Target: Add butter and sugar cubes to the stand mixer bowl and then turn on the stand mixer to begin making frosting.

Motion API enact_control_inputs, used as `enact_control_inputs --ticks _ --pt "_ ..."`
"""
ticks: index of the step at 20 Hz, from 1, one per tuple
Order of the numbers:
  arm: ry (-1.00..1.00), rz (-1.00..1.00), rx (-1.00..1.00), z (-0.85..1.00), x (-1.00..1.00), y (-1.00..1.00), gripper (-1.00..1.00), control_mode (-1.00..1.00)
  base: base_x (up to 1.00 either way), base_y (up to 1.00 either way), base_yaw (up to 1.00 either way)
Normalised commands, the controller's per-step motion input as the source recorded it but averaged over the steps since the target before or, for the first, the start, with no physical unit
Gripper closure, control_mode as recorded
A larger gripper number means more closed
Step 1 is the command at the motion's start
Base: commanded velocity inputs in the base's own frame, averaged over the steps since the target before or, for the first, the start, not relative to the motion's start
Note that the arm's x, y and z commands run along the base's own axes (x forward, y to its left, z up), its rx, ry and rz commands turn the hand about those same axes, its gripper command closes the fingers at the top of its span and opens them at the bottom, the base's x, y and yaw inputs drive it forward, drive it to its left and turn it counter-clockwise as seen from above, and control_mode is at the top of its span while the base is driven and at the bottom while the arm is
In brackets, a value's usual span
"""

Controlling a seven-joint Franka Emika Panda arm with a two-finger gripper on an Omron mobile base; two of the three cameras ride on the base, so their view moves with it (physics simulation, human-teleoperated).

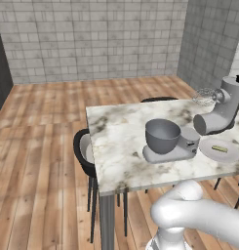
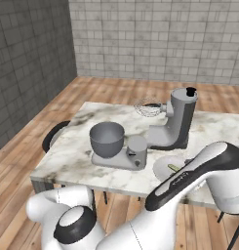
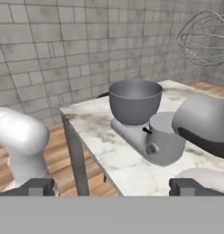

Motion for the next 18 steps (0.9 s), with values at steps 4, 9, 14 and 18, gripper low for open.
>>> enact_control_inputs --ticks 4,9,14,18 --pt "-0.01 0.0 0.0 -0.17 0.51 0.14 -1.0 -1.0 0.0 0.0 0.0" --pt "0.0 0.0 0.0 -0.27 0.51 0.02 -1.0 -1.0 0.0 0.0 0.0" --pt "0.03 -0.02 0.0 -0.42 0.49 0.0 -1.0 -1.0 0.0 0.0 0.0" --pt "0.02 -0.02 0.0 -0.49 0.4 0.0 -1.0 -1.0 0.0 0.0 0.0"
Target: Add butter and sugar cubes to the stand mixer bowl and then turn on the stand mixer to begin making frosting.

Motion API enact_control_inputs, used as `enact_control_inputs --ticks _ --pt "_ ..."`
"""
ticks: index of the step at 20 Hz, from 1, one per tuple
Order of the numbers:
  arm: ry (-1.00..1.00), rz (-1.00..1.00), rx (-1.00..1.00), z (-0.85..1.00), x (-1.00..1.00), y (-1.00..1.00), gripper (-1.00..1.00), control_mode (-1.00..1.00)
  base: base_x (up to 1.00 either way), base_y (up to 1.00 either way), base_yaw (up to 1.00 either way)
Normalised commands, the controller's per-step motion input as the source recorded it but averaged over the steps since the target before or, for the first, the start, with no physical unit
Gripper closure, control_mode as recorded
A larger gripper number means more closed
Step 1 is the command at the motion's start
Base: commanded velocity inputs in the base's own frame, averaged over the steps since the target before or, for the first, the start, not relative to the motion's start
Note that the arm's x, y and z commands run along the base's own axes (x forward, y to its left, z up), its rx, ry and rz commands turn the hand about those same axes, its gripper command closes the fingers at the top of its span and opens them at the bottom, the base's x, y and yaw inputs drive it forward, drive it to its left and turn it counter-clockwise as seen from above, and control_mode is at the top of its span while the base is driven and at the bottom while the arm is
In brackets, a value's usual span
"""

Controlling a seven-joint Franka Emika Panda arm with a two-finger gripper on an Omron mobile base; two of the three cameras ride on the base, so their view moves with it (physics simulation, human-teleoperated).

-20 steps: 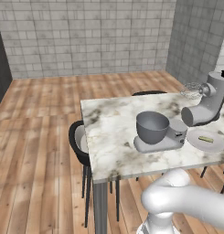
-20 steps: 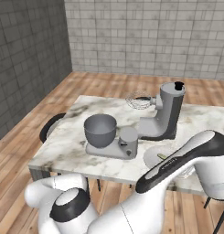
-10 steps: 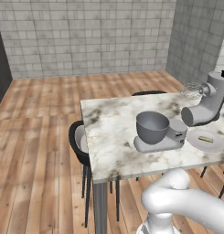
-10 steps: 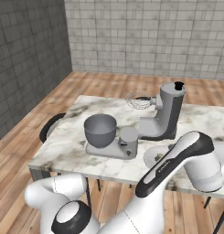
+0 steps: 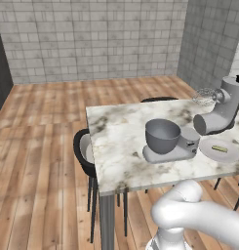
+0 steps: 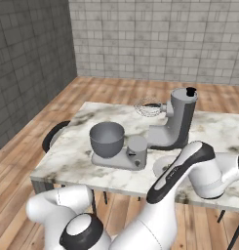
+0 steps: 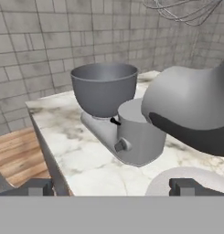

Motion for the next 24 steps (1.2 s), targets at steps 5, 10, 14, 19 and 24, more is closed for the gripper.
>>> enact_control_inputs --ticks 5,10,14,19,24 --pt "0.0 0.0 0.0 -0.46 0.45 -0.03 -1.0 -1.0 0.0 0.0 0.0" --pt "0.0 0.0 0.0 -0.4 0.47 -0.19 -1.0 -1.0 0.0 0.0 0.0" --pt "0.0 0.0 0.0 -0.42 0.38 -0.3 -1.0 -1.0 0.0 0.0 0.0" --pt "0.0 0.0 0.0 -0.36 0.3 -0.28 -1.0 -1.0 0.0 0.0 0.0" --pt "0.0 0.0 0.0 -0.33 0.33 -0.17 -1.0 -1.0 0.0 0.0 0.0"
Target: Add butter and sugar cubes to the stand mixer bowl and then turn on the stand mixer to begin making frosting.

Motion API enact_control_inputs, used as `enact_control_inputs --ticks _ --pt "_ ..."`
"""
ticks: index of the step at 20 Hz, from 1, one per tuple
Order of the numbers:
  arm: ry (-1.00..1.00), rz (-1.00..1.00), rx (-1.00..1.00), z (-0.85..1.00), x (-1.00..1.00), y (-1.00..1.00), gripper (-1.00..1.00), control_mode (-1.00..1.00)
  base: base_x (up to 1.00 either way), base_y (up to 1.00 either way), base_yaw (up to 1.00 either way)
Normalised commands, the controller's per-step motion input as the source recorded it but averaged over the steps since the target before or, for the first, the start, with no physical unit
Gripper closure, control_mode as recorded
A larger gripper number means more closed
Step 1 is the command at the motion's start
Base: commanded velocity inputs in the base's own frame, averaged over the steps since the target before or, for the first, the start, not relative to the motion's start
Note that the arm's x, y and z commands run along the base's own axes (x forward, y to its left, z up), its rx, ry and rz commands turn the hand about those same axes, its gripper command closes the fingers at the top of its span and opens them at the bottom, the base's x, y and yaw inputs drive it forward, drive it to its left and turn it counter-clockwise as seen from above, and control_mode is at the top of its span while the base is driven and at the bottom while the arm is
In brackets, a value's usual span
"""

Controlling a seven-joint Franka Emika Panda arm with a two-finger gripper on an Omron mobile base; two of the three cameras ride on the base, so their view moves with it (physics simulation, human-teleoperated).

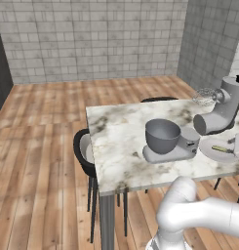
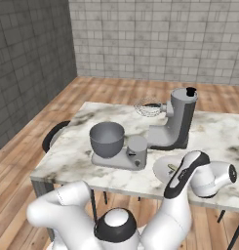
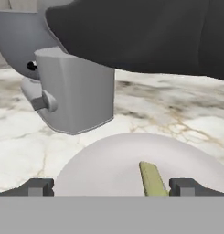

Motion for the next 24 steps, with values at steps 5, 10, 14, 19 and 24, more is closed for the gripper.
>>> enact_control_inputs --ticks 5,10,14,19,24 --pt "0.0 0.0 0.0 -0.32 0.37 -0.08 -1.0 -1.0 0.0 0.0 0.0" --pt "0.0 0.0 0.0 -0.27 0.23 -0.11 -1.0 -1.0 0.0 0.0 0.0" --pt "0.0 0.0 0.0 -0.29 0.16 -0.07 -1.0 -1.0 0.0 0.0 0.0" --pt "0.0 0.0 0.0 -0.25 0.23 -0.02 -1.0 -1.0 0.0 0.0 0.0" --pt "0.0 0.0 0.0 -0.29 0.14 -0.05 -1.0 -1.0 0.0 0.0 0.0"
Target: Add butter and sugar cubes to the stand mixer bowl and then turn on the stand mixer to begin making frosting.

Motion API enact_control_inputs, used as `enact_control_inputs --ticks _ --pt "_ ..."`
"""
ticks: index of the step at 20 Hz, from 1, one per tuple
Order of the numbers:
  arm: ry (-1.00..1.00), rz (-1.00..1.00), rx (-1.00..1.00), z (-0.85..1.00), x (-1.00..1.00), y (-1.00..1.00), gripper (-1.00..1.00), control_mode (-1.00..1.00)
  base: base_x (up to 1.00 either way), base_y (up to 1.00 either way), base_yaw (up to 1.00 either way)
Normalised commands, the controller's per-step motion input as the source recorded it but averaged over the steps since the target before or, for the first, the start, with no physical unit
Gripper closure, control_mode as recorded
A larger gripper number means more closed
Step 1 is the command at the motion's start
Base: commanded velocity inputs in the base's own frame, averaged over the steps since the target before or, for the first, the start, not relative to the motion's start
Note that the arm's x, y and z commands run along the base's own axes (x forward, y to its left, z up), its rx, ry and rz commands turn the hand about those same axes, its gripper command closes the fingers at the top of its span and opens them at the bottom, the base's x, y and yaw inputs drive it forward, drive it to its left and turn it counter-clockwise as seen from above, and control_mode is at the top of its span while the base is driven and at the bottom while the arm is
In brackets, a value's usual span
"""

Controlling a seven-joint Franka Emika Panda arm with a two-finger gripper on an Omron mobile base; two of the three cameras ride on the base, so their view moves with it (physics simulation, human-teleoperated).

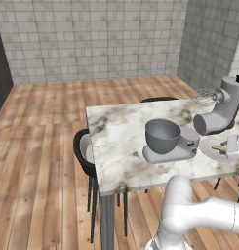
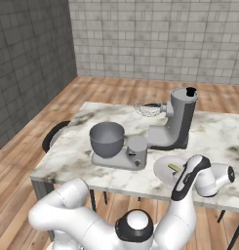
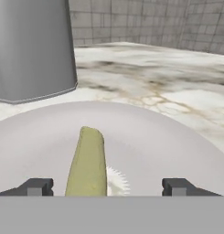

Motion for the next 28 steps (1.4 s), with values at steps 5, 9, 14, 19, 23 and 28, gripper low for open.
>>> enact_control_inputs --ticks 5,9,14,19,23,28 --pt "0.0 0.0 -0.04 -0.33 0.0 -0.01 1.0 -1.0 0.0 0.0 0.0" --pt "0.0 0.0 -0.01 -0.14 -0.01 -0.05 1.0 -1.0 0.0 0.0 0.0" --pt "-0.01 0.0 0.0 0.0 -0.09 -0.12 1.0 -1.0 0.0 0.0 0.0" --pt "-0.09 0.0 0.01 0.63 -0.51 -0.16 1.0 -1.0 0.0 0.0 0.0" --pt "-0.09 0.0 0.03 1.0 -0.81 -0.17 1.0 -1.0 0.0 0.0 0.0" --pt "0.0 -0.04 0.0 0.84 -0.91 -0.16 1.0 -1.0 0.0 0.0 0.0"
